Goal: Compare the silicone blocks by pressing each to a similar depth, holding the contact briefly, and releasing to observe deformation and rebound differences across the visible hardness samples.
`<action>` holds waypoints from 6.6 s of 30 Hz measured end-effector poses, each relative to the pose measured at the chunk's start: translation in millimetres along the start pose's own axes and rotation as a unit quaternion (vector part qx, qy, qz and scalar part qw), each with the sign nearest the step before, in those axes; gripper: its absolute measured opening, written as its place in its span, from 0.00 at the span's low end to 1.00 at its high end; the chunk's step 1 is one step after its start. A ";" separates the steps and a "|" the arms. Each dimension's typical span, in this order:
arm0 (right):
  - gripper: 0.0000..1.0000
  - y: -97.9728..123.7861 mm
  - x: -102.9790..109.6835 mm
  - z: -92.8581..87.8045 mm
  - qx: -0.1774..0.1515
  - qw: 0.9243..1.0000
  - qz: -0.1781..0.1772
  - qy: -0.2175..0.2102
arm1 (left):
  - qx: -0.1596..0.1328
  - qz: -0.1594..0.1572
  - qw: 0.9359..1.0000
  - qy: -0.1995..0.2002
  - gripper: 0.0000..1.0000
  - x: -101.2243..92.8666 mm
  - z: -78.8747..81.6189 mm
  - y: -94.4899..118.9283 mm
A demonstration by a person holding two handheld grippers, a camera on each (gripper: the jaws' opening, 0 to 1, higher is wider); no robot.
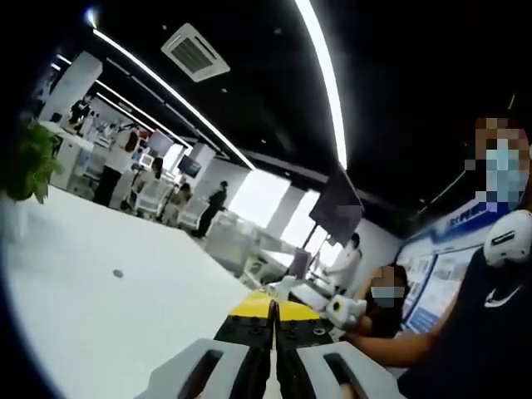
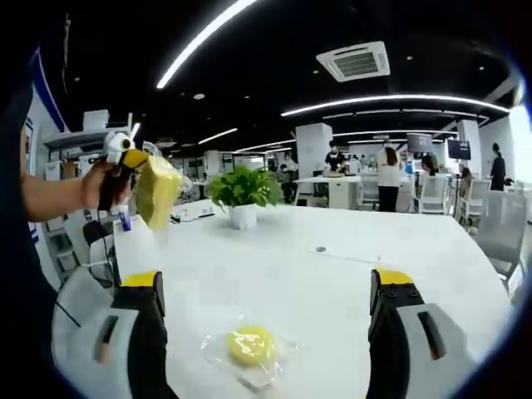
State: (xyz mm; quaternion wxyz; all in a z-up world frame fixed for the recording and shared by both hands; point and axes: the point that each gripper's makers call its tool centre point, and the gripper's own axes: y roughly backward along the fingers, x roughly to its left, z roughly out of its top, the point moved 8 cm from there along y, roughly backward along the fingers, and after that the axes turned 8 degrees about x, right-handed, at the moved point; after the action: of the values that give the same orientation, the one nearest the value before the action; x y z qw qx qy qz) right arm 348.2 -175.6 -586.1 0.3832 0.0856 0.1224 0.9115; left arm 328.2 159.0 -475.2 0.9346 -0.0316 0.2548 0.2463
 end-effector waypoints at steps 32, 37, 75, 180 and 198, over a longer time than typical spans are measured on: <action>0.96 21.7 -3.5 -58.7 0.047 0.998 -0.037 -0.001 | 0.014 0.041 0.996 0.082 0.00 31.0 -45.6 -4.1; 0.96 21.8 -5.2 -65.0 0.053 0.998 -0.039 -0.001 | 0.015 0.044 0.995 0.093 0.00 35.2 -50.0 -5.2; 0.96 17.9 0.4 -75.7 0.065 0.997 -0.046 -0.022 | 0.025 0.064 0.982 0.175 0.00 77.9 -111.8 2.0; 0.96 11.4 1.9 -94.6 0.104 0.993 -0.032 -0.056 | 0.130 0.290 0.944 0.091 0.10 211.1 -188.1 33.5; 0.96 15.8 -22.3 -93.0 0.106 0.990 -0.050 -0.074 | 0.120 0.279 0.952 -0.042 0.80 152.8 -159.4 61.6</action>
State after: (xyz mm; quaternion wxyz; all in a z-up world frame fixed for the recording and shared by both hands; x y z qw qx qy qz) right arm 329.7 -217.0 -671.8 0.4251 0.1871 0.1941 0.8641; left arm 339.9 251.5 -684.6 0.8353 0.1635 0.2418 0.4660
